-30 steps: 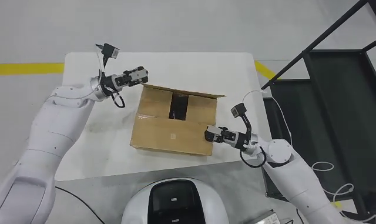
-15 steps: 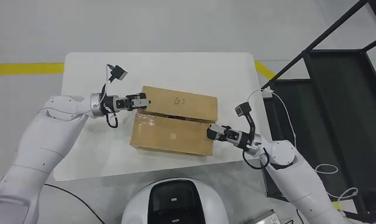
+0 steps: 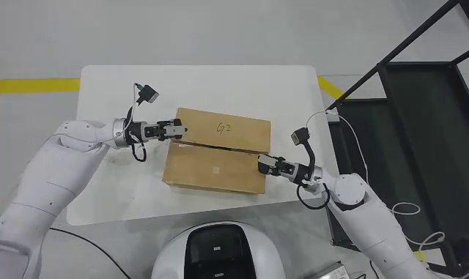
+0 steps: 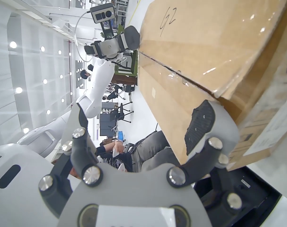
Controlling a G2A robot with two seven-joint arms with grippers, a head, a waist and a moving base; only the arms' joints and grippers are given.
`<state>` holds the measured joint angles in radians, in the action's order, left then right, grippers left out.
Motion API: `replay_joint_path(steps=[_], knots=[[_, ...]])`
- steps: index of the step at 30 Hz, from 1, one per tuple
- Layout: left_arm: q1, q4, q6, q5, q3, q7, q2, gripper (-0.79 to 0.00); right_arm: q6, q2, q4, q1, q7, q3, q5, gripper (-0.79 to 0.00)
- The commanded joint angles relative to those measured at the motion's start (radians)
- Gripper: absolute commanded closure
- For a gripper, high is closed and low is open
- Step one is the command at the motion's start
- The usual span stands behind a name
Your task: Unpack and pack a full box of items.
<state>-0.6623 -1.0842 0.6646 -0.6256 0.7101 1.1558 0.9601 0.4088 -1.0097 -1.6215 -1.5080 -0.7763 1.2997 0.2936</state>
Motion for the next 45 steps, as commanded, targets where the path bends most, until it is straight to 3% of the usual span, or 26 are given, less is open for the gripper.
replay_joint_path(steps=[1,6,15,24,29,38,45], knots=[[0.008,0.003,-0.007,0.004,-0.013,0.007,-0.003,-0.785,-0.001,-0.001,0.006,0.005,0.005,-0.005,-0.002,-0.785],[0.020,-0.011,-0.050,0.015,-0.048,0.050,-0.013,-0.785,-0.002,-0.004,0.016,0.017,0.019,-0.004,-0.003,-0.785],[0.037,-0.008,-0.021,0.051,-0.088,0.021,-0.029,-0.785,0.016,-0.005,-0.020,0.008,-0.005,0.010,0.073,-0.785],[0.057,-0.013,-0.007,0.041,-0.124,0.007,-0.037,-0.785,-0.128,-0.014,0.032,0.080,0.034,-0.018,0.079,-0.785],[0.060,-0.023,0.002,0.014,-0.130,-0.003,-0.047,-0.785,-0.137,-0.023,0.071,0.120,0.045,-0.042,0.080,-0.785],[0.026,-0.039,0.011,-0.105,-0.075,-0.011,-0.086,-0.785,-0.147,-0.026,0.101,0.132,0.047,-0.042,0.063,-0.785],[-0.027,0.073,0.068,-0.057,-0.001,-0.068,-0.126,-0.785,-0.137,-0.028,0.095,0.134,0.041,-0.039,0.061,-0.785]])
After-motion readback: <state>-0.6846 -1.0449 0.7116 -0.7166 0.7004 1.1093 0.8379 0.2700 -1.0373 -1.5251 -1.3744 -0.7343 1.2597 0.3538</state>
